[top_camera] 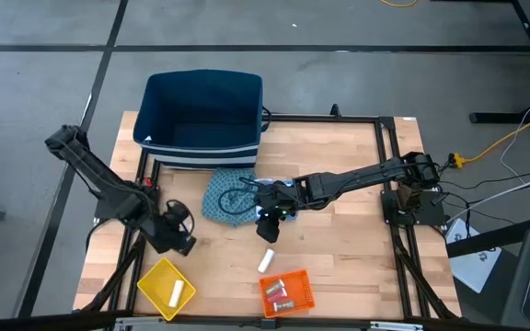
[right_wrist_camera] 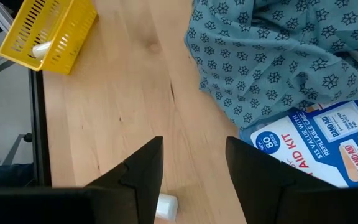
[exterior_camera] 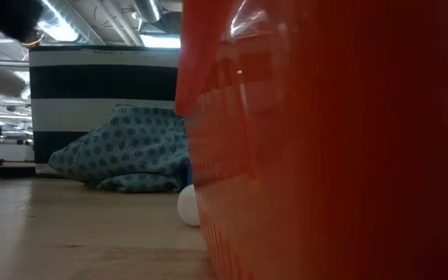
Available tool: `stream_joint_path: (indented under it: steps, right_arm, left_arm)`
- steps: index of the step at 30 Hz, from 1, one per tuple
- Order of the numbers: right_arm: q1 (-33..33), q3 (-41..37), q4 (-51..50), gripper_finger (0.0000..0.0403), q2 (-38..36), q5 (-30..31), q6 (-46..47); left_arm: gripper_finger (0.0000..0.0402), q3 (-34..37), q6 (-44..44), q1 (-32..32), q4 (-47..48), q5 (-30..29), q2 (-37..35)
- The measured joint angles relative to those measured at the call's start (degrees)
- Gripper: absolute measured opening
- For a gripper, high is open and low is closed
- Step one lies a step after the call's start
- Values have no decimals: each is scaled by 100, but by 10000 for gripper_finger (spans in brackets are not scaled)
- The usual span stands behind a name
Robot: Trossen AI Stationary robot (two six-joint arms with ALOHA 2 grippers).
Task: Pick & Place Medicine items
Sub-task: Put the left white rolled gauze into the yellow bin
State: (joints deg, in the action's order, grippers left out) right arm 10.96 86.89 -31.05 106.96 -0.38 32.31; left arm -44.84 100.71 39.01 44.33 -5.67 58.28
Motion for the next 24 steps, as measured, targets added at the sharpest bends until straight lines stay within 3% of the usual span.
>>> stream_joint_path:
  steps: [8, 16, 24]
  right_arm:
    - [0, 0, 1, 176, 0, 0, -18]
    - [0, 0, 2, 176, 0, 0, -31]
    - [0, 0, 20, 176, 0, 0, -87]
  left_arm:
    - [71, -58, -185, 990, -1903, 706, 25]
    - [74, -51, 861, 2000, -1693, 846, 683]
    - [90, -51, 1388, 2272, -1805, 727, 1324]
